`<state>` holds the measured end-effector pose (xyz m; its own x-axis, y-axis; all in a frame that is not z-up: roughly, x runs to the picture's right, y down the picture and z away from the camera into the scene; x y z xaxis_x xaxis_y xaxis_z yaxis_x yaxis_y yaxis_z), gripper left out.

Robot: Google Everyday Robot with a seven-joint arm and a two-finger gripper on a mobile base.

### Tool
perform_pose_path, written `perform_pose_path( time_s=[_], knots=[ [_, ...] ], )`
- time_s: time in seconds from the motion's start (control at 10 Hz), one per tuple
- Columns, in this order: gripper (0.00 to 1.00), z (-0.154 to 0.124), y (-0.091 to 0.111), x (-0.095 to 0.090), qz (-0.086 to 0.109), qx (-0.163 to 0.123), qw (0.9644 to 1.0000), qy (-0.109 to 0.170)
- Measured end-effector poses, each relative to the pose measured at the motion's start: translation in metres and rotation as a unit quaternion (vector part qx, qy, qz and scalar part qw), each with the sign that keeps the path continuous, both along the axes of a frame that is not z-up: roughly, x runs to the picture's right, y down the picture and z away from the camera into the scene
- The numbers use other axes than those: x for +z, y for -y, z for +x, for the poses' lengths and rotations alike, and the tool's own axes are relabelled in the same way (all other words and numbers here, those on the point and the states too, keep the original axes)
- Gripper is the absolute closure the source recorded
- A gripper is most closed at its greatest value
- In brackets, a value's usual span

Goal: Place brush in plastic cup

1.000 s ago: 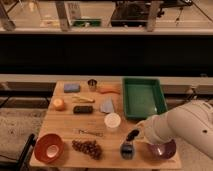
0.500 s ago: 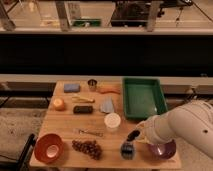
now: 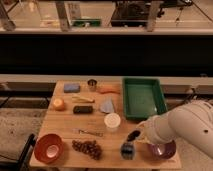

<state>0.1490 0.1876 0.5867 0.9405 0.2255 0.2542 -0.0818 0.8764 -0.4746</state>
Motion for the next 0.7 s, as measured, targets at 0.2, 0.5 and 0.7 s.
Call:
perform_pose_path(
  time_s=[0.2, 0.5, 0.7],
  knots=[
    [0.78, -0.0012, 0.0005, 0.0004, 0.001, -0.002, 1.0000, -0.001],
    [0.49, -0.0024, 0.0009, 0.0009, 0.001, -0.002, 1.0000, -0.001],
    [0.28, -0.0029, 0.0007, 0.0013, 0.002, -0.004, 1.0000, -0.002]
  ],
)
